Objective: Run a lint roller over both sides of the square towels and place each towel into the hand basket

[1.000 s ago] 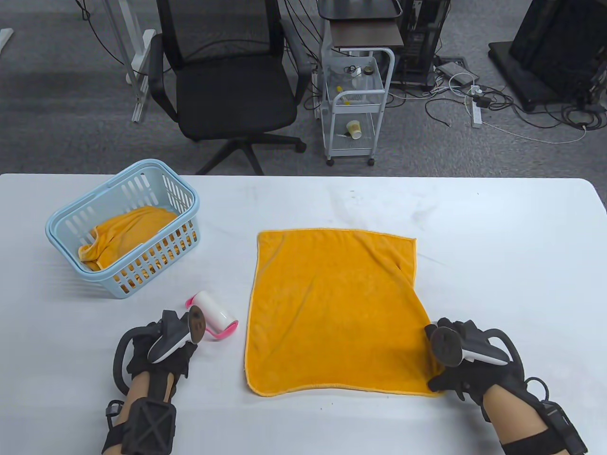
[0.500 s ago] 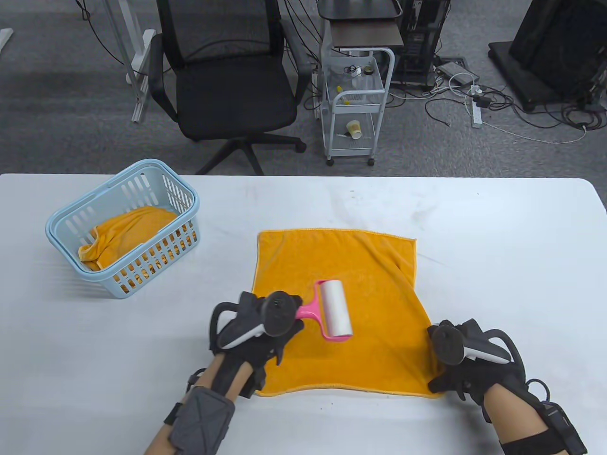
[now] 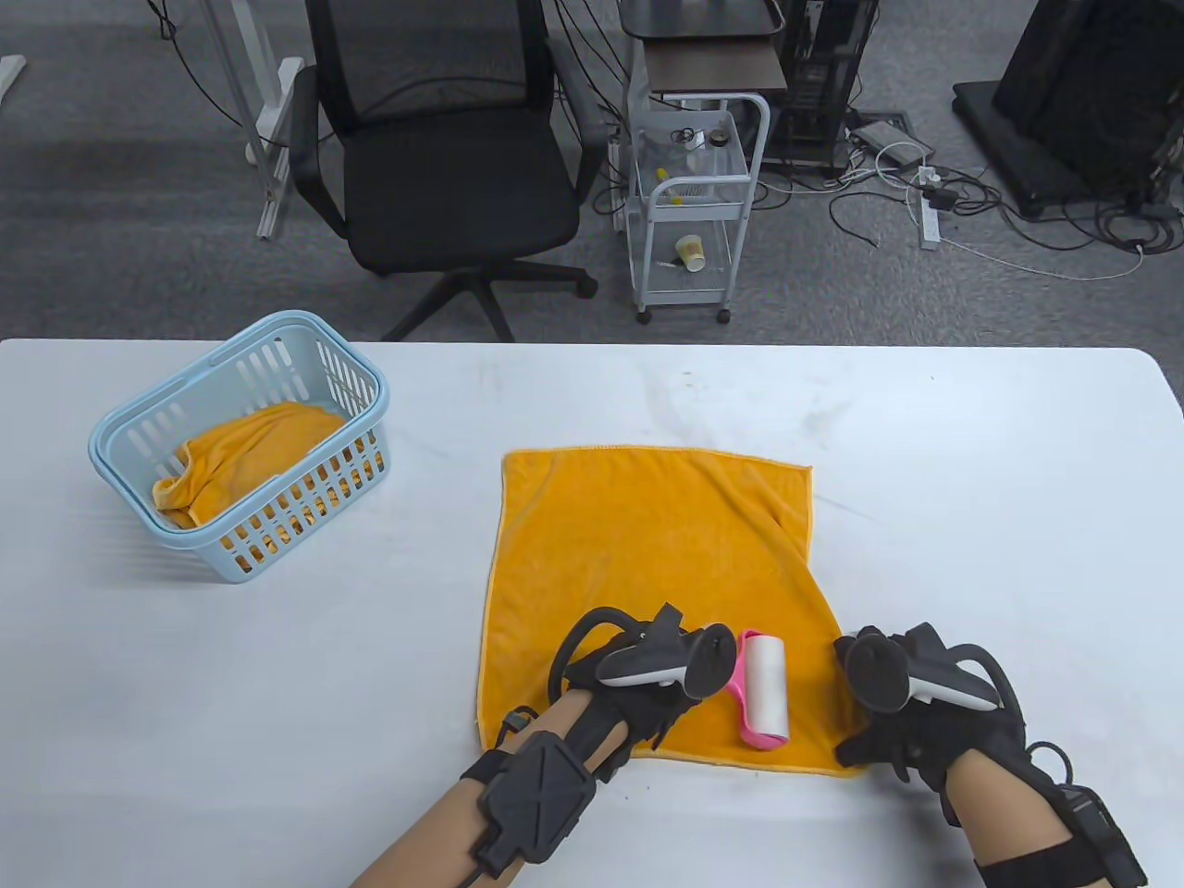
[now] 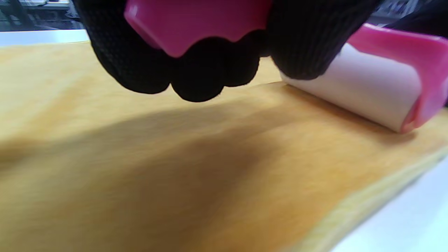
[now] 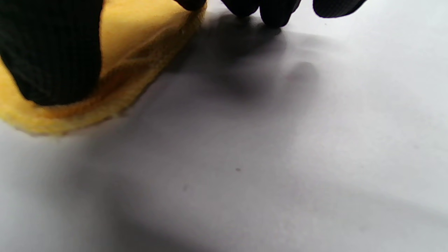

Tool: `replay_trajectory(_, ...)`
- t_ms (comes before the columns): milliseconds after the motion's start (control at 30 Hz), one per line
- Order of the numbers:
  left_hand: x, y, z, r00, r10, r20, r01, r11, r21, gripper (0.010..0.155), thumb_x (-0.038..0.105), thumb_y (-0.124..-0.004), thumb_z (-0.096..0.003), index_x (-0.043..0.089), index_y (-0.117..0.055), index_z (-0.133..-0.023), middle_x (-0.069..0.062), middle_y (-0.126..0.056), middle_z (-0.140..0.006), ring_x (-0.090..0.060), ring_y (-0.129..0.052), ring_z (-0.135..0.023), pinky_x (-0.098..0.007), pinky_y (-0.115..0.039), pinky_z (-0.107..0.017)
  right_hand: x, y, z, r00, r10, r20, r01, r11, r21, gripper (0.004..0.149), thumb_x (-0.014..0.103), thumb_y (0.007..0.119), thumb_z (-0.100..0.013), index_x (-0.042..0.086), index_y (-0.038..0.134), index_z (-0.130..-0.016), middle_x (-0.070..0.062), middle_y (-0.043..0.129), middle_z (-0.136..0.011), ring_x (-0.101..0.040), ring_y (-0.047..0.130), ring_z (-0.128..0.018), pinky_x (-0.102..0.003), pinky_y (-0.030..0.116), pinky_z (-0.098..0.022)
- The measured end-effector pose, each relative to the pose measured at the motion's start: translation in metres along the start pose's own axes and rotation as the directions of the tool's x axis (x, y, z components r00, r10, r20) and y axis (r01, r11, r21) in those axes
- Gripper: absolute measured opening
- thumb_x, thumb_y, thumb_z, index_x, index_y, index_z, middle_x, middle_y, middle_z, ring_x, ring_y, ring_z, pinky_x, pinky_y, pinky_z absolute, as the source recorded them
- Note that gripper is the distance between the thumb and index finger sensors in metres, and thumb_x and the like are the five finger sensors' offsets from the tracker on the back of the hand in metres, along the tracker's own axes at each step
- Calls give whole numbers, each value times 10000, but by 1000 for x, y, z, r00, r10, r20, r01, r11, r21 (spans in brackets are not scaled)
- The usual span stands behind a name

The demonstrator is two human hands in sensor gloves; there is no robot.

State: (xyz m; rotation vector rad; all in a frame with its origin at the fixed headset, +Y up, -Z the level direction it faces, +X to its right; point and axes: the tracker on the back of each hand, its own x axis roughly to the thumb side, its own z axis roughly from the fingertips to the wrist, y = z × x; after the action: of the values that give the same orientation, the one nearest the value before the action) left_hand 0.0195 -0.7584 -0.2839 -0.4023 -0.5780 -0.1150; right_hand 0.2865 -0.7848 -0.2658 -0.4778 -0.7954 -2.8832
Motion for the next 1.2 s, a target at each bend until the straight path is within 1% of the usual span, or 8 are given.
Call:
replay_trajectory(167,-53,-8,32,952,-246,-184,220,964,-149,487,373,-852,-497,394,-620,-924,68,-851,-892,-239,-984,-739,-540,-839,-626,0,0,0,1000,-1,-2,1,1000,1,1100,651,873,-410,102,261,-1139,-257,280,-1167,-559,386,-1045,-743,477,-671)
replay_trajectory(333,-118,-19,77,859,-377,-347,286,915,-286,444,348,-853,-508,415,-640,-891,80,-853,-905,-235,-983,-775,-564,-811,-652,0,0,-1,1000,-1,-1,1,1000,2,1096,650,874,-410,104,267,-1140,-260,284,-1166,-559,387,-1046,-743,477,-671)
replay_trajectory(433,-138,-19,92,827,-408,-386,295,901,-319,440,344,-855,-506,419,-649,-888,82,-850,-913,-241,-974,-791,-576,-799,-658,0,0,-1,1000,-3,-1,3,1000,1,1095,651,873,-410,104,268,-1140,-260,283,-1166,-560,386,-1045,-744,475,-671)
replay_trajectory(500,-146,-14,95,869,-323,-376,220,931,-291,446,353,-851,-508,431,-643,-895,91,-842,-914,-229,-961,-786,-577,-792,-661,0,1,-1,1000,-4,0,4,1000,1,1092,649,874,-411,105,269,-1141,-259,282,-1166,-560,384,-1045,-743,476,-671)
replay_trajectory(667,-119,8,58,957,-83,-278,63,995,-79,525,381,-847,-501,400,-584,-955,77,-820,-921,-215,-952,-762,-543,-815,-637,-1,1,-1,1000,-10,-1,10,1000,1,1090,650,872,-412,109,269,-1141,-257,279,-1166,-558,379,-1046,-743,475,-672)
replay_trajectory(833,-71,15,1,988,-33,-151,36,999,20,576,417,-831,-489,372,-540,-984,74,-803,-930,-207,-956,-759,-494,-845,-617,-1,1,-1,1000,-16,-3,16,1000,1,1087,651,870,-412,115,269,-1141,-254,276,-1166,-554,376,-1047,-742,475,-672)
replay_trajectory(1000,-60,12,-25,981,-103,-163,108,994,19,557,417,-819,-493,376,-552,-980,75,-814,-921,-218,-958,-755,-502,-835,-619,-2,2,-1,1000,-23,-4,23,1000,-1,1085,651,869,-411,118,268,-1142,-248,272,-1167,-552,376,-1046,-741,475,-672)
replay_trajectory(1200,-103,11,-5,886,-325,-331,309,946,-101,463,362,-832,-503,425,-614,-907,91,-829,-924,-227,-964,-788,-556,-797,-655,-2,2,-1,1000,-27,-5,27,1000,-1,1083,648,871,-412,120,271,-1142,-249,273,-1167,-553,373,-1047,-741,473,-673)
